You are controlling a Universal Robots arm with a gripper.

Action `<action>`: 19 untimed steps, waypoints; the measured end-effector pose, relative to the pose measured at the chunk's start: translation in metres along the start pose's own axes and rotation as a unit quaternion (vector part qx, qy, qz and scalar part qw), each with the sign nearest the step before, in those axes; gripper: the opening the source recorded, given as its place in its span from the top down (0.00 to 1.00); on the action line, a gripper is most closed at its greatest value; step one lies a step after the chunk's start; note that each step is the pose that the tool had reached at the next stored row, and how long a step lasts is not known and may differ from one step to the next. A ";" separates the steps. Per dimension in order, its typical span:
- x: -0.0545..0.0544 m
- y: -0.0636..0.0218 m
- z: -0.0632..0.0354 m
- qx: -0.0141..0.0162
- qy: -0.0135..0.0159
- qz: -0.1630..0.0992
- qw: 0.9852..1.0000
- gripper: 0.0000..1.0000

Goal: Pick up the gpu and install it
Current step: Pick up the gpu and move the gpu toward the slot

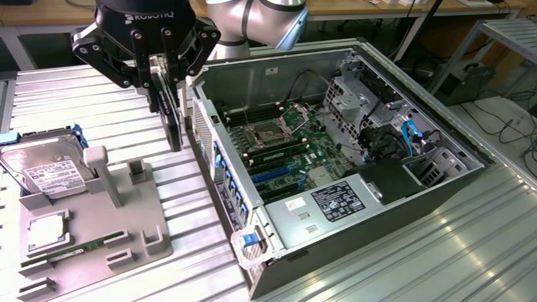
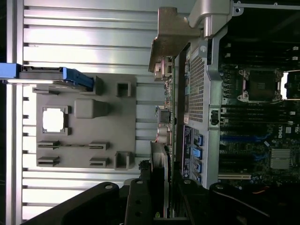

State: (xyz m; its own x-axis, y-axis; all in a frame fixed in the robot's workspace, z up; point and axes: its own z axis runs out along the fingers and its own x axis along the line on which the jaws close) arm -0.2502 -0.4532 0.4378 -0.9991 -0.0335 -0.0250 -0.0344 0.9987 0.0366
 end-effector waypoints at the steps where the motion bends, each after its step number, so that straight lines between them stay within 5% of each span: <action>1: -0.001 0.0000 0.0001 0.000 0.000 0.000 1.000 0.73; 19: -0.011 -0.0004 0.0003 0.000 0.000 0.000 1.000 0.73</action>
State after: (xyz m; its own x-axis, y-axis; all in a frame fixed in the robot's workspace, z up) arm -0.2392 -0.4532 0.4378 -0.9991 -0.0335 -0.0251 -0.0344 0.9987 0.0367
